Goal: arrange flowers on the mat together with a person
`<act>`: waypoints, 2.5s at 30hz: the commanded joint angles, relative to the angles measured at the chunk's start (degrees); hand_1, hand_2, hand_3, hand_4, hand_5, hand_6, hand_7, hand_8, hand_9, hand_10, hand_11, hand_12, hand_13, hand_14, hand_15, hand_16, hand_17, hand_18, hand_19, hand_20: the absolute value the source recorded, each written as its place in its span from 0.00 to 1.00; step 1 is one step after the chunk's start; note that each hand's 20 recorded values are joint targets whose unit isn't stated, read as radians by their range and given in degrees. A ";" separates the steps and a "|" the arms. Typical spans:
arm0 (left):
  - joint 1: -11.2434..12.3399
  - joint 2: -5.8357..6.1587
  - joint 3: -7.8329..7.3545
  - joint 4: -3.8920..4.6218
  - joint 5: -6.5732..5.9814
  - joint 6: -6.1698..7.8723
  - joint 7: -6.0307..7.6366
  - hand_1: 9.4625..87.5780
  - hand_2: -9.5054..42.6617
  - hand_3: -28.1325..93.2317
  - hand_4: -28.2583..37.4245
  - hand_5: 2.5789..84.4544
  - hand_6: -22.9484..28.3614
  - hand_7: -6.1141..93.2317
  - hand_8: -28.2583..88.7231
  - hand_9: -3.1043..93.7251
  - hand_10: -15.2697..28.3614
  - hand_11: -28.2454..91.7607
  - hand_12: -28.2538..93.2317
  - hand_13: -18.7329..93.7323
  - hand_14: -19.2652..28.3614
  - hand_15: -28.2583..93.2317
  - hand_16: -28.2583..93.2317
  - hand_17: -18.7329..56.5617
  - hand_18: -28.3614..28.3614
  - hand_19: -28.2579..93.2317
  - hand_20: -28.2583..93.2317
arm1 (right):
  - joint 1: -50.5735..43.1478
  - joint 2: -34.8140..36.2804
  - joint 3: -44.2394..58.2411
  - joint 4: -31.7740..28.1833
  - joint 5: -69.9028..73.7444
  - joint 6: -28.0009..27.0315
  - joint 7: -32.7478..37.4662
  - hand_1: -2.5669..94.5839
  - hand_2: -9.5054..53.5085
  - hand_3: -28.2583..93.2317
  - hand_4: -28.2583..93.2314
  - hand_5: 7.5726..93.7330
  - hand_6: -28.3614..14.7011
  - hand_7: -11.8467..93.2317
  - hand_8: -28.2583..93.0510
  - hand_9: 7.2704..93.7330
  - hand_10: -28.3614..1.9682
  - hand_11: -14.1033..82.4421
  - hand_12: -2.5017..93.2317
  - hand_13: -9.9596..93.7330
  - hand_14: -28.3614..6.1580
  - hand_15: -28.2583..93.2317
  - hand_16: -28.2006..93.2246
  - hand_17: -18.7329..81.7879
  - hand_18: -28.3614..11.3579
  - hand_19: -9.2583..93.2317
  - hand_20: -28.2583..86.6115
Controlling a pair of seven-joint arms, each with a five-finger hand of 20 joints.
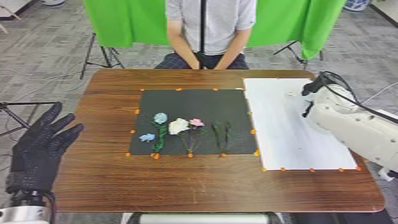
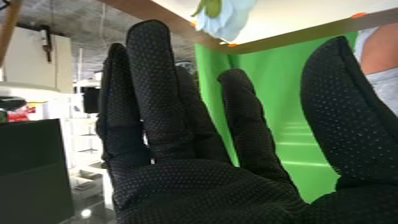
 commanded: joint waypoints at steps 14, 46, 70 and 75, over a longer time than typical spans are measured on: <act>-2.15 -3.19 -0.51 0.03 2.62 -1.64 -5.14 0.15 0.31 0.86 0.08 0.35 0.54 0.16 0.17 0.32 0.69 0.39 0.33 0.34 0.86 0.59 0.20 0.12 0.84 0.55 0.36 | 1.00 -2.14 -1.26 5.31 1.61 -5.68 -0.23 0.36 0.08 0.85 0.04 0.40 0.65 0.22 0.14 0.44 0.21 0.26 0.18 0.64 0.32 0.74 0.30 0.45 0.11 0.84 0.27; 0.10 -1.00 0.43 0.05 -0.23 -0.29 0.48 0.15 0.31 0.86 0.08 0.35 0.55 0.16 0.17 0.33 0.69 0.39 0.33 0.34 0.85 0.59 0.19 0.12 0.83 0.55 0.36 | -0.60 -4.09 -3.73 2.43 -10.75 7.00 -3.32 0.65 0.00 0.76 0.00 0.87 0.77 0.31 0.23 0.99 0.79 0.24 0.38 0.91 0.79 0.61 0.45 0.60 0.36 0.89 0.22; -0.44 -0.97 0.16 0.06 0.26 -0.61 -0.90 0.15 0.32 0.86 0.08 0.35 0.55 0.16 0.17 0.33 0.69 0.39 0.33 0.34 0.85 0.59 0.19 0.12 0.83 0.55 0.36 | -8.50 -12.03 0.11 -19.51 -11.39 5.41 -11.50 0.64 0.00 0.79 0.00 0.86 0.72 0.32 0.24 1.00 0.74 0.25 0.40 0.91 0.74 0.63 0.45 0.57 0.31 0.93 0.22; -1.02 -1.90 -0.05 0.24 1.33 -1.37 -2.51 0.15 0.32 0.86 0.08 0.35 0.55 0.16 0.17 0.33 0.69 0.39 0.33 0.34 0.85 0.59 0.19 0.12 0.83 0.55 0.36 | -8.88 -14.14 -1.82 -17.84 -11.17 4.42 -11.09 0.64 0.00 0.79 0.00 0.86 0.72 0.32 0.24 1.00 0.74 0.25 0.40 0.91 0.73 0.63 0.45 0.57 0.31 0.93 0.22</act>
